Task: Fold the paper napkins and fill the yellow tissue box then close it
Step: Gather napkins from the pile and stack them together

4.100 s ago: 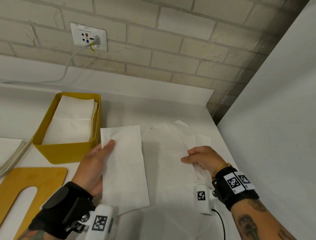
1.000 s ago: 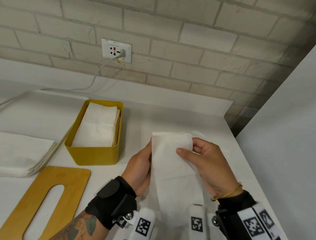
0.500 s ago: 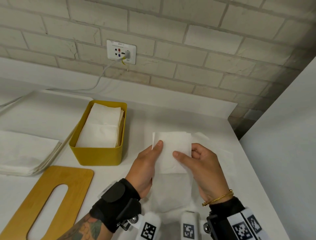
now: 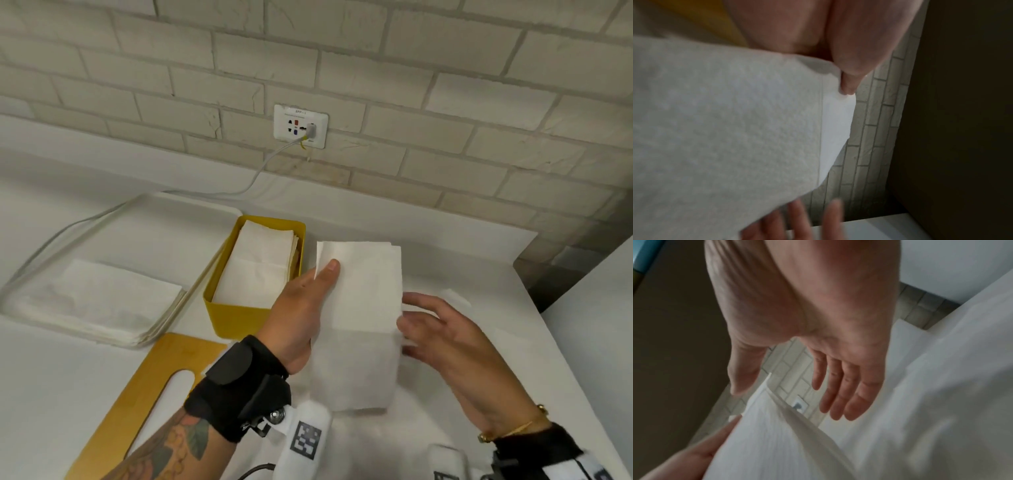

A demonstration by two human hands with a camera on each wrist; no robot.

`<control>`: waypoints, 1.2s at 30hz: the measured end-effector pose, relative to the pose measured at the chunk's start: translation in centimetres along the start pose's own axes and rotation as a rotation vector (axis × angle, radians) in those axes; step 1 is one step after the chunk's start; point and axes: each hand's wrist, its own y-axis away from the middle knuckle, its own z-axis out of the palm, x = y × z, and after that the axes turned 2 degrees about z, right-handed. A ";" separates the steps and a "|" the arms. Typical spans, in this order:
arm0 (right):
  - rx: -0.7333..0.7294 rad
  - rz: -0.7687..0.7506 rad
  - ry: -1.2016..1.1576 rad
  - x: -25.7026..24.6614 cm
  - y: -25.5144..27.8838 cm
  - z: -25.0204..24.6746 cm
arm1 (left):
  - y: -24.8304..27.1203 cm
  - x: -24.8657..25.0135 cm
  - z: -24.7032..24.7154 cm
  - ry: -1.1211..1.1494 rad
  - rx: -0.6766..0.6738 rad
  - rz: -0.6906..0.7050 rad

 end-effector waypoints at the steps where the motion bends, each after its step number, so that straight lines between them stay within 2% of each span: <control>1: -0.021 -0.021 -0.036 -0.9 -0.7 0.7 | 0.2 0.1 -0.3 -0.024 -0.006 -0.003; 6: 0.042 -0.044 -0.097 -2.6 -5.1 4.1 | 2.0 0.3 -2.4 -0.102 -0.035 -0.025; 9: 0.076 -0.038 -0.118 -2.8 -8.0 5.6 | 3.8 0.0 -4.8 -0.239 -0.037 -0.014; 11: 0.089 -0.042 -0.080 -3.1 -10.3 6.3 | 4.7 0.2 -6.3 -0.327 0.042 0.019; 15: 0.055 -0.072 0.120 -4.7 -14.6 8.3 | 5.6 2.3 -8.4 -0.410 0.306 0.154; 17: 0.034 -0.117 0.240 -5.4 -16.8 9.8 | 5.5 3.0 -9.5 -0.608 0.389 0.258; 19: 0.015 -0.148 0.342 -5.6 -18.6 11.4 | 5.0 3.3 -10.6 -0.870 0.435 0.290; 25: 0.136 -0.129 0.582 -4.8 -21.3 14.7 | 3.1 3.2 -11.3 -1.284 0.484 0.196; 28: 0.147 -0.083 0.734 -4.1 -21.6 15.3 | 2.5 3.4 -10.9 -1.448 0.433 0.158; 31: 0.160 -0.099 0.832 -3.7 -21.5 15.5 | 1.8 3.5 -11.0 -1.606 0.392 0.114; 36: 0.175 -0.078 0.834 -3.6 -21.7 15.4 | 1.0 3.4 -11.4 -1.807 0.342 0.009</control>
